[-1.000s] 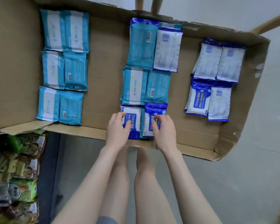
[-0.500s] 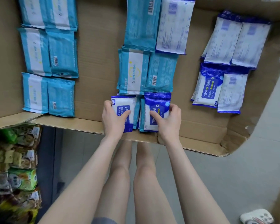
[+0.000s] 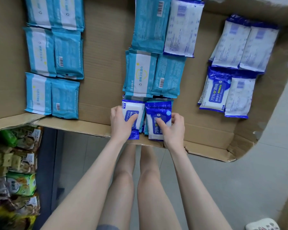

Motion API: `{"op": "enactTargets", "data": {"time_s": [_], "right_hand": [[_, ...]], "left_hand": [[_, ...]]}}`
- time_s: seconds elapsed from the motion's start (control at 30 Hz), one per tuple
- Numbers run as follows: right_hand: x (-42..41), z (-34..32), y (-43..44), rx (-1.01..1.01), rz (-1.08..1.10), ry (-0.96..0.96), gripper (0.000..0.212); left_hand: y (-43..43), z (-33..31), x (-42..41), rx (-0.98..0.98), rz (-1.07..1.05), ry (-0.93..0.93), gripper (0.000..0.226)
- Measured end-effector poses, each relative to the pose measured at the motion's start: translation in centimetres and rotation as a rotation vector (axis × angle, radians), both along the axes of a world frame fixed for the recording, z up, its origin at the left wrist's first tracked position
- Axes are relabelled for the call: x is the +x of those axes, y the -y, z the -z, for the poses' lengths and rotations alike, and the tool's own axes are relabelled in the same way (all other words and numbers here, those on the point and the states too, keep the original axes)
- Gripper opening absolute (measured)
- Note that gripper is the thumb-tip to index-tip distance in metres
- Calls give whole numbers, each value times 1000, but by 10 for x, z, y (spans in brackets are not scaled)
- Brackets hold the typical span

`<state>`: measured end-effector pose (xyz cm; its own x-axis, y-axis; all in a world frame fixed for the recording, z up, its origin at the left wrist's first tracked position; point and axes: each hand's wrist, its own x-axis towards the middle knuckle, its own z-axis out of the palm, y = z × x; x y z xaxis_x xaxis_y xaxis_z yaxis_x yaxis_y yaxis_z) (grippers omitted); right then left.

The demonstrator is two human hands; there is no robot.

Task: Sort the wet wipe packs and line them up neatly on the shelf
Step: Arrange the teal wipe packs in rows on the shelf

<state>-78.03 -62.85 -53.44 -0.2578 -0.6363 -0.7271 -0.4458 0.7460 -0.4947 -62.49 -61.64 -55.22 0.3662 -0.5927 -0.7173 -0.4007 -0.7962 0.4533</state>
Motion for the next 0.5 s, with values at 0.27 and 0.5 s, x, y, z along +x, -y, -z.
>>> {"op": "enactTargets", "data": {"time_s": [0.27, 0.5], "right_hand": [[2, 1, -4, 6, 10, -34, 27], [5, -13, 12, -128, -107, -177, 51]], "left_hand": [[-3, -12, -5, -31, -31, -55, 21], [12, -31, -6, -143, -55, 46, 52]]}}
